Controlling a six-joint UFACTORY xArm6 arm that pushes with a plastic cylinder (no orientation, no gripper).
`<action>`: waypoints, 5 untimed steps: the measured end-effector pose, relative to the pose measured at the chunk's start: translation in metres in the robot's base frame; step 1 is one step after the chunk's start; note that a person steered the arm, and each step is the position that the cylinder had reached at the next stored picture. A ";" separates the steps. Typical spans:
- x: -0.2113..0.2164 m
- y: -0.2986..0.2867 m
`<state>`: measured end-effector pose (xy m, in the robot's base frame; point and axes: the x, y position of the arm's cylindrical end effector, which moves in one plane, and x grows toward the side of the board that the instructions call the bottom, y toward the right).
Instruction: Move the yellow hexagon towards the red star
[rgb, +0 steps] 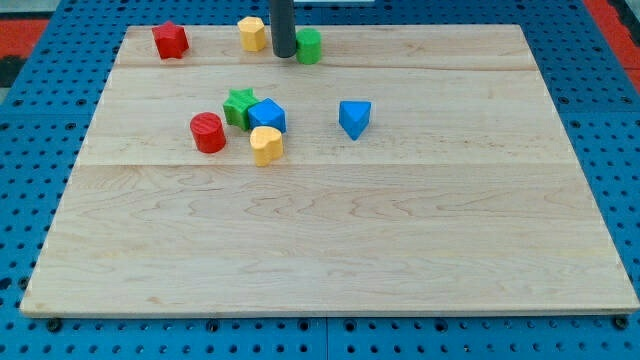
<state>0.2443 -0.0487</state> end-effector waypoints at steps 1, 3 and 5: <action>-0.005 0.010; -0.042 0.009; -0.052 -0.066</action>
<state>0.1927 -0.1145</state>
